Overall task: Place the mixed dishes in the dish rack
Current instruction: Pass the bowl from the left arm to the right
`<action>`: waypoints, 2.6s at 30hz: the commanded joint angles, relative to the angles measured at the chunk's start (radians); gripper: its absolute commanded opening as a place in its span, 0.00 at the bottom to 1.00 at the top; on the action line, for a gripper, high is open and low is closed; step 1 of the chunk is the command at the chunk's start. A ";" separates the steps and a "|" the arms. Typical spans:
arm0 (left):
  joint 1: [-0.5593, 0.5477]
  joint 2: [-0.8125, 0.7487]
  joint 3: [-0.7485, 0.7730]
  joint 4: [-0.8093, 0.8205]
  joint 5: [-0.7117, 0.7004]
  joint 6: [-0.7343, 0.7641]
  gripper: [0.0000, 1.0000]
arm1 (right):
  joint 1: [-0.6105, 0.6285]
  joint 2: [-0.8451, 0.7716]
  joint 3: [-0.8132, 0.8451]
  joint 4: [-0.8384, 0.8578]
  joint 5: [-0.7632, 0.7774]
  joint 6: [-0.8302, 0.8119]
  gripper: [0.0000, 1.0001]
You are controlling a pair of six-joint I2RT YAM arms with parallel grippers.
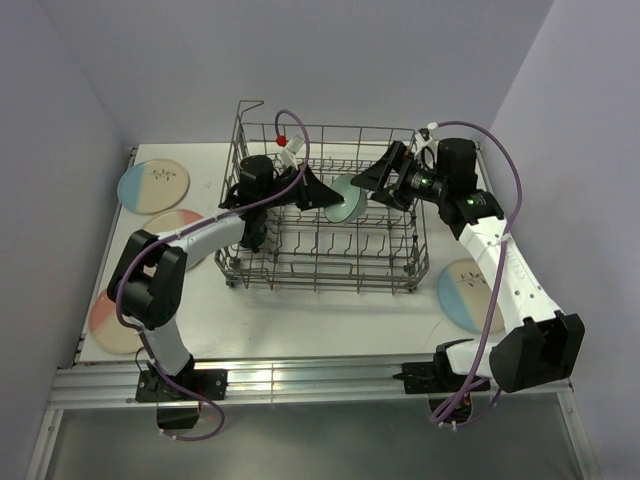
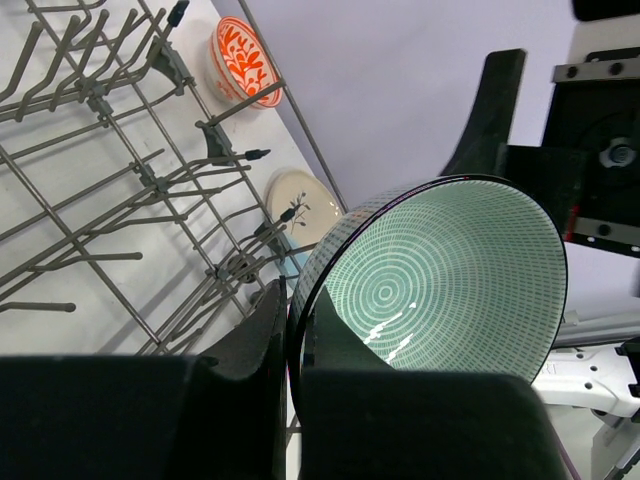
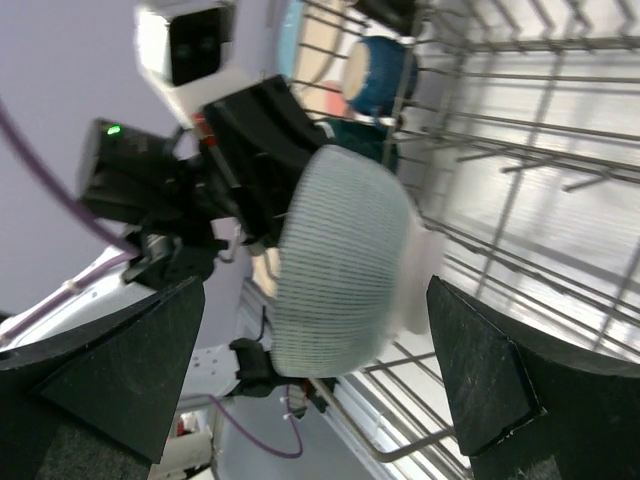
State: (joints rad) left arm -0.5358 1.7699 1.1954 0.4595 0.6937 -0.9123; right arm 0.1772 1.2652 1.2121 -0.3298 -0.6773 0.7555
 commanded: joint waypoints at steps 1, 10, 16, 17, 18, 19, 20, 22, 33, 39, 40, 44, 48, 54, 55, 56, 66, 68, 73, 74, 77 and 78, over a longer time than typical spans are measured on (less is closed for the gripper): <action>0.005 -0.017 0.038 0.146 0.044 -0.037 0.00 | 0.010 -0.003 0.056 -0.081 0.108 -0.051 1.00; 0.007 -0.003 0.020 0.228 0.059 -0.089 0.00 | 0.050 0.037 0.052 -0.097 0.117 -0.081 1.00; 0.007 0.016 0.015 0.281 0.063 -0.129 0.00 | 0.079 0.057 0.050 -0.043 0.090 -0.024 0.98; 0.007 0.017 0.015 0.286 0.061 -0.135 0.00 | 0.077 0.063 0.049 -0.037 0.084 -0.016 0.98; 0.007 0.019 0.013 0.288 0.061 -0.137 0.00 | 0.079 0.068 0.047 -0.035 0.079 -0.006 0.97; 0.007 0.019 0.013 0.292 0.061 -0.140 0.00 | 0.082 0.072 0.044 -0.034 0.082 -0.002 0.96; 0.007 0.019 0.013 0.295 0.059 -0.143 0.00 | 0.084 0.076 0.044 -0.032 0.079 0.001 0.96; 0.007 0.022 0.010 0.304 0.059 -0.148 0.00 | 0.085 0.086 0.047 -0.031 0.076 0.010 0.95; 0.007 0.033 0.006 0.309 0.049 -0.163 0.00 | 0.091 0.108 0.064 -0.032 0.082 0.025 0.87; 0.007 0.036 0.033 0.260 0.046 -0.134 0.00 | 0.105 0.108 0.047 -0.054 0.101 0.016 0.87; 0.007 0.036 0.042 0.254 0.046 -0.126 0.00 | 0.107 0.109 0.047 -0.060 0.108 0.013 0.88; 0.007 0.036 0.062 0.222 0.047 -0.109 0.00 | 0.111 0.118 0.052 -0.080 0.134 -0.002 0.99; 0.007 0.039 0.067 0.215 0.043 -0.109 0.01 | 0.116 0.129 0.067 -0.078 0.119 -0.012 1.00; 0.004 0.040 0.064 0.199 0.020 -0.109 0.00 | 0.136 0.141 0.089 -0.078 0.117 -0.022 1.00; 0.002 0.037 0.066 0.191 0.012 -0.100 0.00 | 0.137 0.141 0.090 -0.080 0.116 -0.021 1.00; 0.000 0.037 0.066 0.180 0.006 -0.097 0.00 | 0.142 0.143 0.093 -0.080 0.116 -0.022 1.00; -0.026 0.042 0.112 0.032 -0.045 -0.016 0.00 | 0.151 0.160 0.112 -0.080 0.130 -0.038 0.86; -0.033 0.039 0.127 -0.025 -0.072 0.015 0.00 | 0.154 0.160 0.107 -0.074 0.124 -0.041 0.81; -0.049 0.033 0.167 -0.125 -0.129 0.084 0.00 | 0.156 0.160 0.099 -0.064 0.113 -0.048 0.62; -0.050 0.033 0.170 -0.146 -0.138 0.090 0.00 | 0.156 0.160 0.101 -0.066 0.116 -0.051 0.61; -0.055 0.034 0.170 -0.154 -0.138 0.098 0.01 | 0.156 0.158 0.098 -0.055 0.105 -0.058 0.53; -0.056 0.034 0.164 -0.148 -0.137 0.092 0.01 | 0.156 0.155 0.096 -0.054 0.102 -0.061 0.49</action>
State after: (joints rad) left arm -0.5674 1.8172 1.3212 0.3061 0.5964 -0.8658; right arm 0.3161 1.4387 1.2701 -0.4629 -0.4923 0.6758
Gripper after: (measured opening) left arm 0.072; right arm 0.646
